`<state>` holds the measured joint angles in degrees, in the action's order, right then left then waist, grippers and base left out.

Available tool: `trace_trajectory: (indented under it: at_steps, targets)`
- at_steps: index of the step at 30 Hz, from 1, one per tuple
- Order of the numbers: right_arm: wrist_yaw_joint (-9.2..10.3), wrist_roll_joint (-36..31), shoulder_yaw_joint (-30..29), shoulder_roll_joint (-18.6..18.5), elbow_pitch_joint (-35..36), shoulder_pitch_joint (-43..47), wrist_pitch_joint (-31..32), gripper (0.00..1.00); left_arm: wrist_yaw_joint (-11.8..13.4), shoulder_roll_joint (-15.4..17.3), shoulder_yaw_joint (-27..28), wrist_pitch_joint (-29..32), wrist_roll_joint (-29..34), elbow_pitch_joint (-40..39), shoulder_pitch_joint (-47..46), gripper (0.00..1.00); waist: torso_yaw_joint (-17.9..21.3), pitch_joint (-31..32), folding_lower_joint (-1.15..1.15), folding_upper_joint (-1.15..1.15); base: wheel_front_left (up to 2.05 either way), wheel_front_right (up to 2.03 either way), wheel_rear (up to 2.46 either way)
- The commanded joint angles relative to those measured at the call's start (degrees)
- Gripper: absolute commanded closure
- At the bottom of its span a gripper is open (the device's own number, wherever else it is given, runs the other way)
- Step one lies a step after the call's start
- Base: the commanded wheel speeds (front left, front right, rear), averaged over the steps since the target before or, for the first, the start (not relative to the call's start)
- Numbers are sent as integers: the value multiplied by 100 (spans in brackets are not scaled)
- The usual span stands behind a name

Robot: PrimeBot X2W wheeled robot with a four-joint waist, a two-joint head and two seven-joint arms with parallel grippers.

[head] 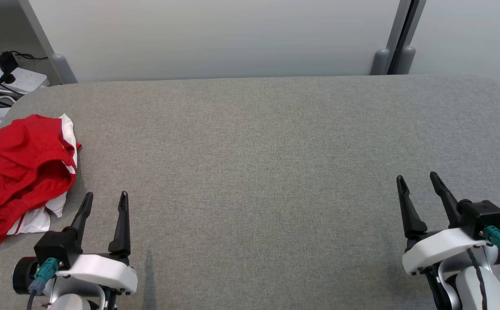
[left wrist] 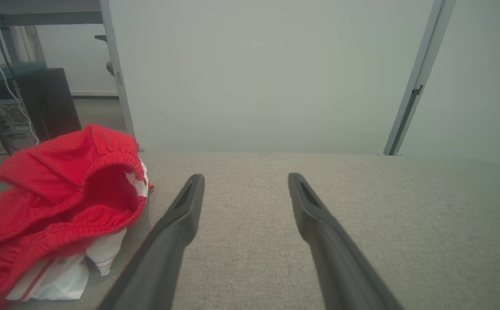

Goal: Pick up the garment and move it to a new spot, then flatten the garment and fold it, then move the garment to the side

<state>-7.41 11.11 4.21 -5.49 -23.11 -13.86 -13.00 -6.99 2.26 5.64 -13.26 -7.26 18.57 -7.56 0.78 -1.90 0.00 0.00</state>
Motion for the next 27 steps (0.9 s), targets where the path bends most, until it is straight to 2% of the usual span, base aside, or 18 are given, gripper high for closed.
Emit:
trace_trajectory:
  at_steps: [1,6,20,27]
  targets:
    - [-7,-224,91,-54,115,-233,-124,0,30,77,197,-99,232,-105,-319,0,-3,1,0,0,0,0,0]
    - [-8,-568,15,-35,98,-245,-200,0,67,79,225,-174,556,-43,-329,0,12,8,0,0,0,0,0]
    - [-8,-621,-266,64,99,-172,-200,0,167,68,338,-174,449,143,-312,0,9,10,0,0,0,0,0]
    - [-8,-615,-187,93,162,-170,-200,0,211,65,418,-174,405,166,-337,0,-68,-20,0,0,0,0,0]
